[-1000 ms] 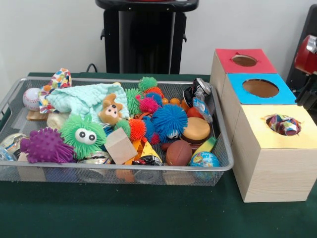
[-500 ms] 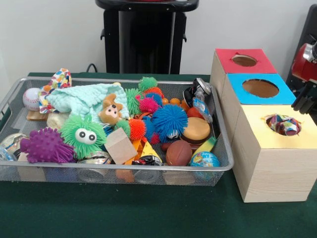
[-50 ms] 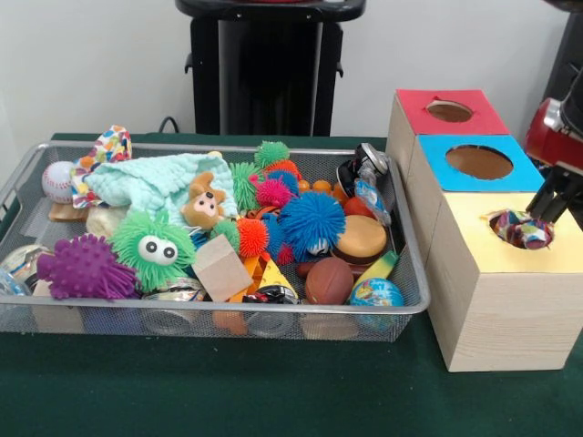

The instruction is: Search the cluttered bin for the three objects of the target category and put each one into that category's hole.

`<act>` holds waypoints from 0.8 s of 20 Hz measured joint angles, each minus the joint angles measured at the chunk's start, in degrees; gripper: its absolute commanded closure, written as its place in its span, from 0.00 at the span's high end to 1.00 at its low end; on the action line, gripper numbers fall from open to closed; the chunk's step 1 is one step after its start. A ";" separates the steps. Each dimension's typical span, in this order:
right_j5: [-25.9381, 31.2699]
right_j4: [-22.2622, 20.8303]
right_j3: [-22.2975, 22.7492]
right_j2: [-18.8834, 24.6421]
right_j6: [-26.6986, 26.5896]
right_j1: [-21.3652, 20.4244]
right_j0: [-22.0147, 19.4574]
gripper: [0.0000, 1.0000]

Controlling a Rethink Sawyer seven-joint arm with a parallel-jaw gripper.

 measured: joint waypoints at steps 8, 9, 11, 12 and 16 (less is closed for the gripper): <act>-7.17 -2.31 2.40 0.01 0.00 0.01 -0.01 0.00; -7.91 -2.67 2.59 0.01 0.00 0.01 0.00 0.00; -9.01 -3.50 2.84 0.03 0.00 0.01 -0.01 0.00; -9.38 -3.94 2.90 0.05 0.00 0.01 -0.01 0.00; -9.88 -5.32 2.90 0.12 0.00 0.04 -0.01 0.00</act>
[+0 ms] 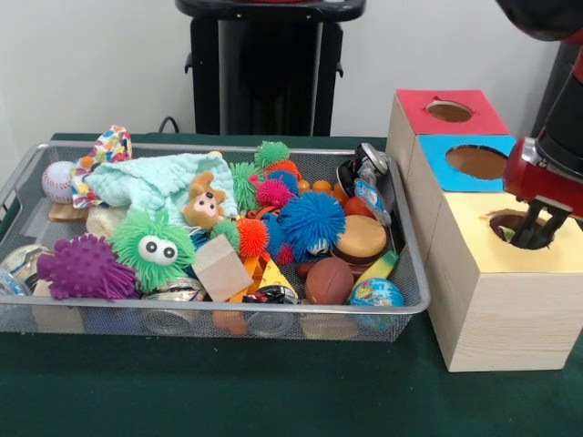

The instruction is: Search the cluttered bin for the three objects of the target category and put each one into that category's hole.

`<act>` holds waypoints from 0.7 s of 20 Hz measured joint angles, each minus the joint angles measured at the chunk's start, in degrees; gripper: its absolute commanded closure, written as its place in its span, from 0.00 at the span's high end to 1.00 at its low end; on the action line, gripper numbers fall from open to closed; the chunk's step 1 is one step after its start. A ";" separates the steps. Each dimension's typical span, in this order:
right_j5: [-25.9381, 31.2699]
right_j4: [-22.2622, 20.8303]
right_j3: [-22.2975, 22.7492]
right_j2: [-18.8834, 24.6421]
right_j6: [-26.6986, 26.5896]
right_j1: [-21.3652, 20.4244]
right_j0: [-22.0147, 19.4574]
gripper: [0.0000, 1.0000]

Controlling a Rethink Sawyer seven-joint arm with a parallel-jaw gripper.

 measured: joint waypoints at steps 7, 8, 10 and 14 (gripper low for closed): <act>0.00 -0.91 -0.02 0.19 0.00 0.00 0.01 0.00; 0.00 -0.91 -0.02 0.21 0.00 -0.01 0.00 0.00; 0.02 -0.92 -0.02 0.24 0.00 -0.11 0.01 0.00; 1.05 -0.89 -0.65 0.25 0.00 -0.59 0.00 0.00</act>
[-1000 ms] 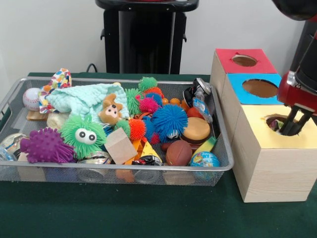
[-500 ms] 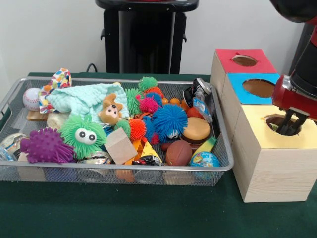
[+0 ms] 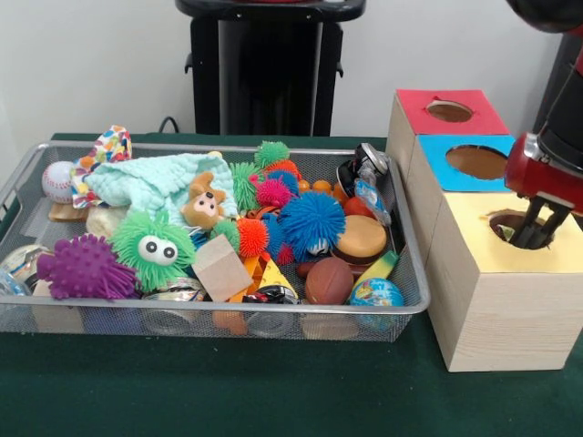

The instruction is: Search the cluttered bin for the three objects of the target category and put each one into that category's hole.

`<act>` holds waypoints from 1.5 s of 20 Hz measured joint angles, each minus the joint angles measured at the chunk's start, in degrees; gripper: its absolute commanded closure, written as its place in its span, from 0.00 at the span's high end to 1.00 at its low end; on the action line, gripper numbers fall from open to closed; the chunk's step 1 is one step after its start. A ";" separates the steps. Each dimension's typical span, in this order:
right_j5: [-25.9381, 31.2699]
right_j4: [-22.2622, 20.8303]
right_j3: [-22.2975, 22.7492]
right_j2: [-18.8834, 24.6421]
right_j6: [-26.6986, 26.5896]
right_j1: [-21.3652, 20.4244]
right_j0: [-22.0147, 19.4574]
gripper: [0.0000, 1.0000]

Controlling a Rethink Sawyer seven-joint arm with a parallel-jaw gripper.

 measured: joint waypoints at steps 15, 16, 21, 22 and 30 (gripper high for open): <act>18.21 0.32 -12.75 0.00 0.00 -2.00 0.01 0.00; 18.99 0.31 -13.60 -0.01 0.00 -2.18 0.02 0.00; 20.85 0.31 -17.73 0.00 0.00 -2.50 0.02 0.00; 20.85 0.31 -18.16 0.00 0.00 -2.50 0.03 0.00; 20.86 0.47 -20.17 0.00 0.00 -2.48 0.03 0.00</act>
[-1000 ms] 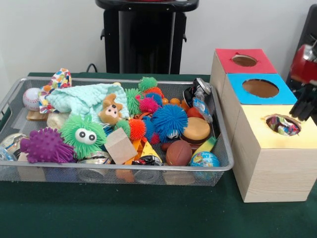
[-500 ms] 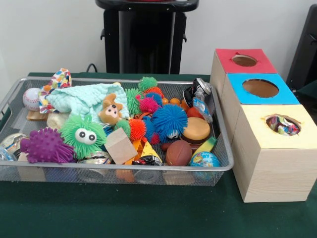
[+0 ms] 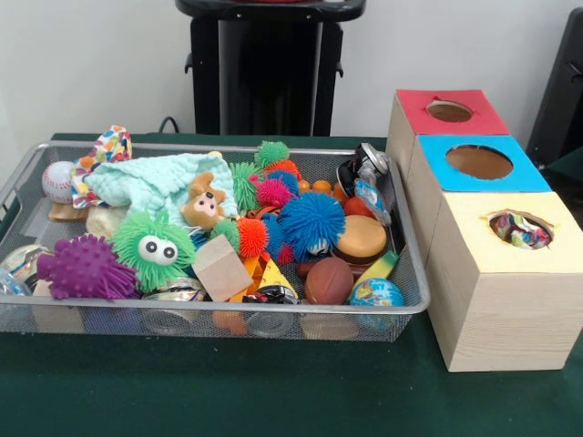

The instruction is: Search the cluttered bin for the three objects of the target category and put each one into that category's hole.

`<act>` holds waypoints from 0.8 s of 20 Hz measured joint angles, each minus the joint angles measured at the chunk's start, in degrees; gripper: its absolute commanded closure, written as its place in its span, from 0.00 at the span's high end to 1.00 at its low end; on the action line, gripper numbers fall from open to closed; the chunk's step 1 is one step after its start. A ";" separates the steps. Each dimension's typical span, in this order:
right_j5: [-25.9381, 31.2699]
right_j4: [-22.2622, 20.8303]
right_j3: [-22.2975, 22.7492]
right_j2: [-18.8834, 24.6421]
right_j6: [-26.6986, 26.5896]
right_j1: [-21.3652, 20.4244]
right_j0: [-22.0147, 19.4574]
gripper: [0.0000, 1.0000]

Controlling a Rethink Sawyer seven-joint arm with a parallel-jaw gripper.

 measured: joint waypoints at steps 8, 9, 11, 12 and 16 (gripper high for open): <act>-1.49 0.73 2.88 0.00 0.00 -0.02 -0.01 0.00; -2.28 0.74 3.50 0.00 0.00 -0.02 0.00 0.00; -4.08 0.73 4.68 0.01 0.00 -0.01 -0.01 0.00; -5.03 0.72 5.08 0.01 0.00 0.01 -0.01 0.00; -7.80 0.75 5.36 0.02 0.00 -0.02 -0.12 0.00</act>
